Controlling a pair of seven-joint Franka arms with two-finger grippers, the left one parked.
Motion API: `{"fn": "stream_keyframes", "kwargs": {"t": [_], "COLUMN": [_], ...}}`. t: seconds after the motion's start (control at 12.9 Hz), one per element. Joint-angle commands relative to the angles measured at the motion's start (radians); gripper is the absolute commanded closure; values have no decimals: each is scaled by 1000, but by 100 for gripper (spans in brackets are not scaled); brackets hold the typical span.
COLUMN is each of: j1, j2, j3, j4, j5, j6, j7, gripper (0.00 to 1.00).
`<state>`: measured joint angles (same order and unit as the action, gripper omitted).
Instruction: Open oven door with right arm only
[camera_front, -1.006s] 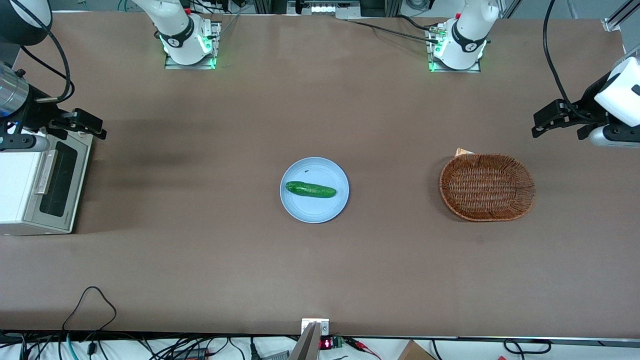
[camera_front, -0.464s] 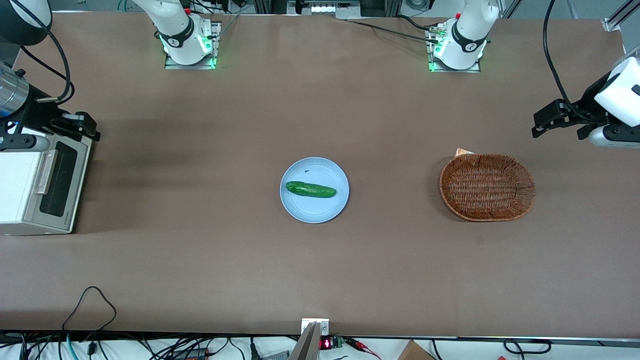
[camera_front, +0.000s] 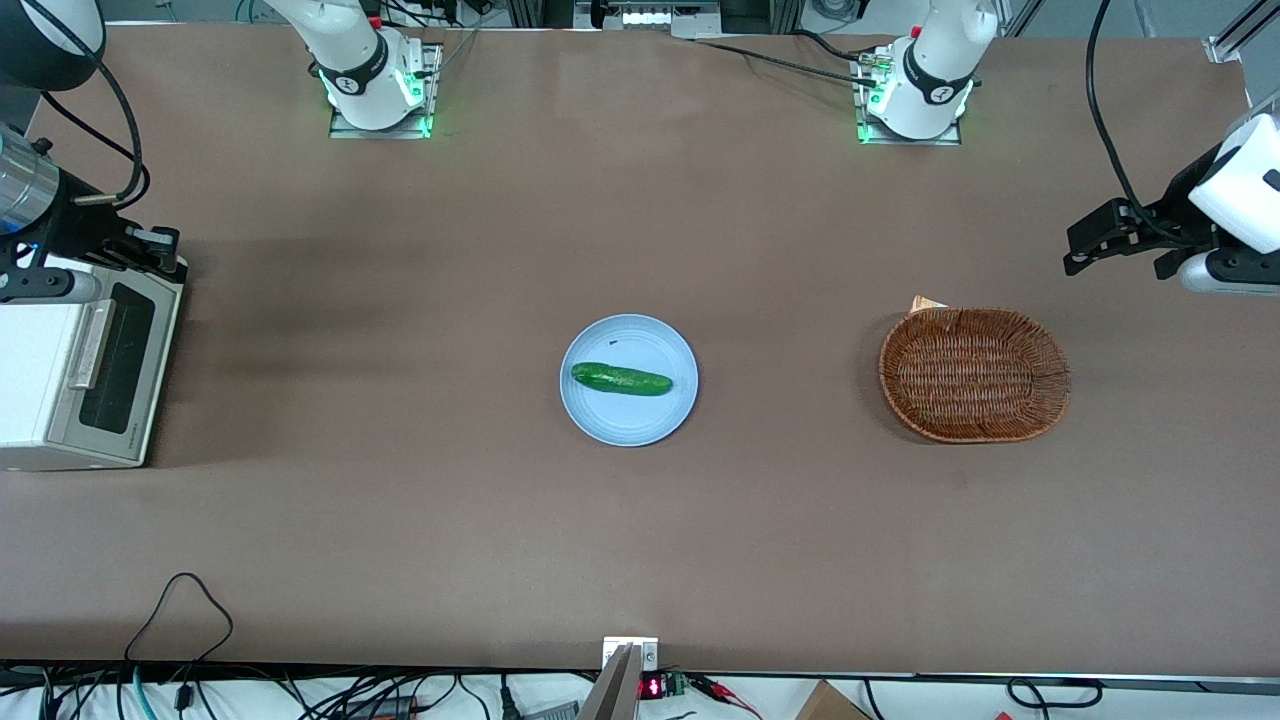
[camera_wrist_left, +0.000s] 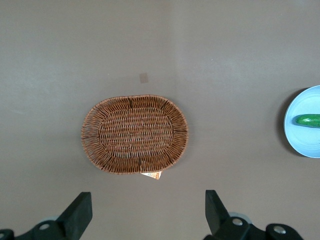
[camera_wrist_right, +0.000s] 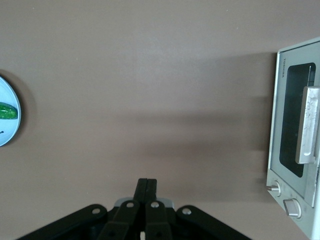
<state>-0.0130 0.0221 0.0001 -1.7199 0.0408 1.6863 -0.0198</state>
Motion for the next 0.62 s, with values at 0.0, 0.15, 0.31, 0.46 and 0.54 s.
{"fn": "stream_keyframes", "kwargs": {"t": [0.0,0.15,0.31,0.46,0.54], "j1": [-2,11,59,74,79], "j2": [18,25,47,87,108], "j3": [5,17,20,20,21], "j4": [23,23,23,20,22], "j5": [-5,-117,-244,-340,-405], "j6": [-51,-85,-144,-180,-177], "j7": [-9,-6,30,150,161], "gripper": [100,100,99,99,99]}}
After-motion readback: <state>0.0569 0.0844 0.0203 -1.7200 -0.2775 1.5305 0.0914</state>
